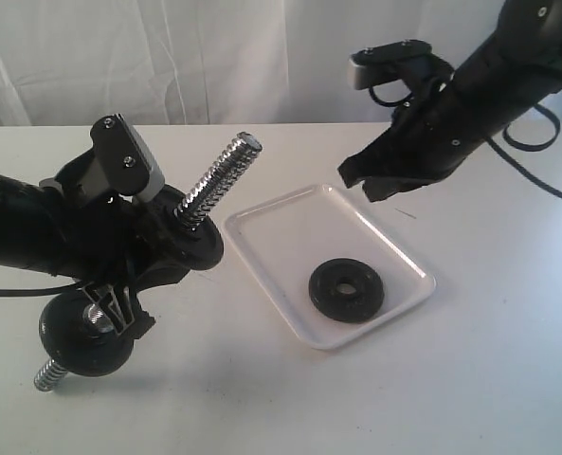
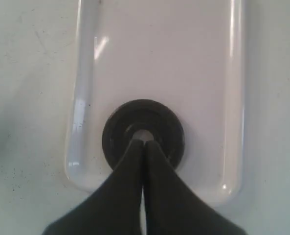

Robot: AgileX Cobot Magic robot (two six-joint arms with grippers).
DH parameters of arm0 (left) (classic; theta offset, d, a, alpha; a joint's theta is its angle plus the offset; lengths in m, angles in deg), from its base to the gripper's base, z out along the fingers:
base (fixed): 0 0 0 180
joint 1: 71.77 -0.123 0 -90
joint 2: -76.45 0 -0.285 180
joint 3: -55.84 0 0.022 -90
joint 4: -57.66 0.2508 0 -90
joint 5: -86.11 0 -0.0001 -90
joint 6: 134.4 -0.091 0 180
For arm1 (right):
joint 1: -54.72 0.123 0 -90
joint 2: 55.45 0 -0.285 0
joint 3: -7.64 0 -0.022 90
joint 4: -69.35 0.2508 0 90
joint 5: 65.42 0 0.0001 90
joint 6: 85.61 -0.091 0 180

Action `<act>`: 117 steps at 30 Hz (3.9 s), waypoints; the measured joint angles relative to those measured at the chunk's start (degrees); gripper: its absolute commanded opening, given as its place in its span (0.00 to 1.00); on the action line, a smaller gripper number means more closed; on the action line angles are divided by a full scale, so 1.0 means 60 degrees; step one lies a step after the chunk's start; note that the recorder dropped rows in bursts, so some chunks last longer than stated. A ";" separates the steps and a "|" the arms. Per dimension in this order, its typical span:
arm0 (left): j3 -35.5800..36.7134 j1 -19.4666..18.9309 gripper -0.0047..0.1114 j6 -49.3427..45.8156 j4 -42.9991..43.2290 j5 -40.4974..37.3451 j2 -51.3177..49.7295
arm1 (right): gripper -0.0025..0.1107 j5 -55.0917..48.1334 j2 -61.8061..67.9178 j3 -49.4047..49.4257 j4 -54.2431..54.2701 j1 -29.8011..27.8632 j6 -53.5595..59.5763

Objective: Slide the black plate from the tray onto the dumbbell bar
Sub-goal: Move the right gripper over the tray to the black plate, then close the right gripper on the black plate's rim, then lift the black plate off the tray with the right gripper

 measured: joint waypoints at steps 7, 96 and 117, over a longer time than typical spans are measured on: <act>0.0000 0.0000 0.04 0.0000 0.0000 0.0019 0.0000 | 0.77 0.0005 0.0741 -0.0025 0.0094 0.0683 0.1374; 0.0021 0.0000 0.04 0.0137 -0.0041 0.0074 0.0000 | 0.03 0.1075 0.3600 -0.0156 -0.2279 0.1341 0.0236; 0.0021 0.0000 0.04 0.0173 0.0060 0.0074 0.0000 | 0.02 -0.2260 0.2317 -0.1326 -0.0434 -0.0145 0.0274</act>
